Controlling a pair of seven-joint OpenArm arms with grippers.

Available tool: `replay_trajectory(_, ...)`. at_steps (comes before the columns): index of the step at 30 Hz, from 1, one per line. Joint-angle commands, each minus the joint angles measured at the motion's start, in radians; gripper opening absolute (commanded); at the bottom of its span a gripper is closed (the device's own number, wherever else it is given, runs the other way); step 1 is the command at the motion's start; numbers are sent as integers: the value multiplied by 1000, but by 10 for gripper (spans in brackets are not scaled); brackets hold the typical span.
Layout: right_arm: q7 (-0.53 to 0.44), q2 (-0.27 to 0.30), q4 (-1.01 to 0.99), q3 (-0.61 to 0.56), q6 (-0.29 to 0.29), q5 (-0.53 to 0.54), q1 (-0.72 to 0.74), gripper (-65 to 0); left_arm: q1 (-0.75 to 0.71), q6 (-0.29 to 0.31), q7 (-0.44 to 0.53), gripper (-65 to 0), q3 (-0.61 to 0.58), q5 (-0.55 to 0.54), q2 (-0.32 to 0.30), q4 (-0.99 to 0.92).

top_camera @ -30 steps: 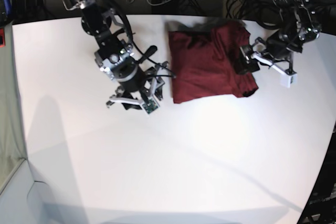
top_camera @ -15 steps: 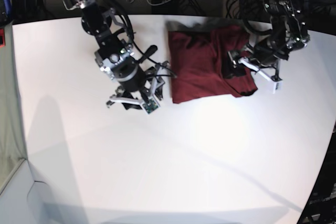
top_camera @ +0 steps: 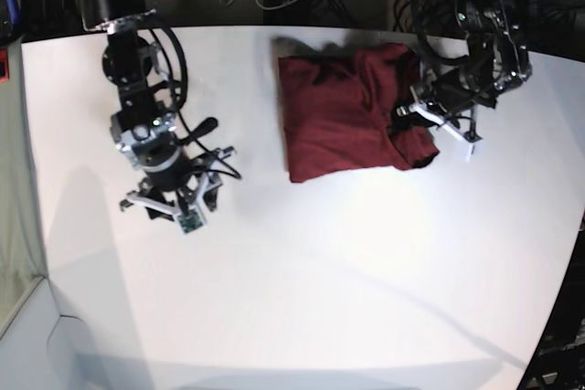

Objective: Layout the t-shirt on the table in an organized manner, then fold the t-shirt properly
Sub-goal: 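Drag the folded red shirt with the left gripper toward the table centre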

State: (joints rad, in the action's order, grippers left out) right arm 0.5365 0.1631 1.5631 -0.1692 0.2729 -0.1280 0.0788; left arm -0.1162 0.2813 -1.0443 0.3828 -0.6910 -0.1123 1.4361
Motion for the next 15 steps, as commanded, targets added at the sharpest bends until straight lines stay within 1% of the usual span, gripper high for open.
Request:
replay_trajectory(1,-23,-1,18,35,27,4,17,-348,10,-20,-41,-650,-34,69,-16,-28)
replay_trajectory(2,-23,-1,18,70,44,4,16,-348,25,-20,-41,-642,-60,69,-23,-44)
replay_trajectory(5,-23,0,18,161,87,4,5,-348,79,-20,-40,-649,-149,69,-45,-88)
replay_trajectory(7,-26,0,18,228,119,3,-15,-348,126,-20,-40,-648,-204,69,-66,-110)
replay_trajectory(9,-25,0,18,296,153,3,-24,-348,189,-20,-40,-648,-285,69,-94,-142)
replay_trajectory(11,-23,0,20,351,173,3,-38,-348,269,-20,-24,-648,-384,69,-128,-179)
replay_trajectory(13,-23,3,24,383,174,3,-57,-348,344,-20,20,-648,-508,69,-158,-214)
replay_trajectory(15,-23,26,26,400,174,3,-78,-348,424,-20,77,-648,-651,69,-183,-254)
